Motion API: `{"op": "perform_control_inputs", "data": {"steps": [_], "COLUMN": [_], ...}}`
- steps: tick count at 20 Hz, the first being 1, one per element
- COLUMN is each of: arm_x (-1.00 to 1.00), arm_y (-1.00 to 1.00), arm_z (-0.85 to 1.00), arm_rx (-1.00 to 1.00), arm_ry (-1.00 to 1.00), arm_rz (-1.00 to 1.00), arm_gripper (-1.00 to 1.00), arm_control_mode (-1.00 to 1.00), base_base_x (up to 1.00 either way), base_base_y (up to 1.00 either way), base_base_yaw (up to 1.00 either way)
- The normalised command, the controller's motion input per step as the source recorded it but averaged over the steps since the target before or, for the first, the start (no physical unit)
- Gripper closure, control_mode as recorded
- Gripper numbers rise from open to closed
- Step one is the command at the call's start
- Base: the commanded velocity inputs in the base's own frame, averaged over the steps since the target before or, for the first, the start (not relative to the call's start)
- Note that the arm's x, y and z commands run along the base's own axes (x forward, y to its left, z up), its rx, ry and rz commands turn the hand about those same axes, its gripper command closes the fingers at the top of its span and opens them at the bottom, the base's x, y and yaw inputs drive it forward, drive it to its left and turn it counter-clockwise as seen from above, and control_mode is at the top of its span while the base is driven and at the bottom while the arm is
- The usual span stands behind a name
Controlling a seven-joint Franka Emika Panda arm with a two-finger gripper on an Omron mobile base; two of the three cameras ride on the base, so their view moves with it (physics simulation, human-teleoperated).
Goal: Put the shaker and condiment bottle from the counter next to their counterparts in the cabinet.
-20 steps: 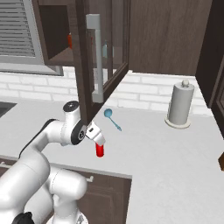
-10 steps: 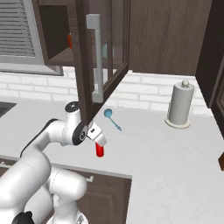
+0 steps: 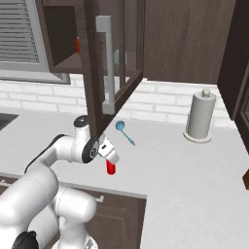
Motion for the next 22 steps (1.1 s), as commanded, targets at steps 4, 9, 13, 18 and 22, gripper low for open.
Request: {"op": "perform_control_inputs", "data": {"steps": [4, 9, 13, 18, 22], "arm_x": [0.1, 0.09, 0.08, 0.06, 0.03], "arm_y": [-0.05, -0.05, -0.04, -0.01, 0.0], "arm_z": [-0.05, -0.04, -0.07, -0.11, -0.12], "arm_rx": [0.0, 0.0, 0.0, 0.0, 0.0], "arm_ry": [0.0, 0.0, 0.0, 0.0, 0.0], "arm_rz": [0.0, 0.0, 0.0, 0.0, 0.0], "arm_gripper": [-1.0, -1.0, -1.0, -1.0, -1.0], "arm_control_mode": [-1.0, -1.0, -1.0, -1.0, -1.0], "base_base_x": [0.0, 0.0, 0.0, 0.0, 0.0], "base_base_y": [0.0, 0.0, 0.0, 0.0, 0.0], "base_base_yaw": [0.0, 0.0, 0.0, 0.0, 0.0]}}
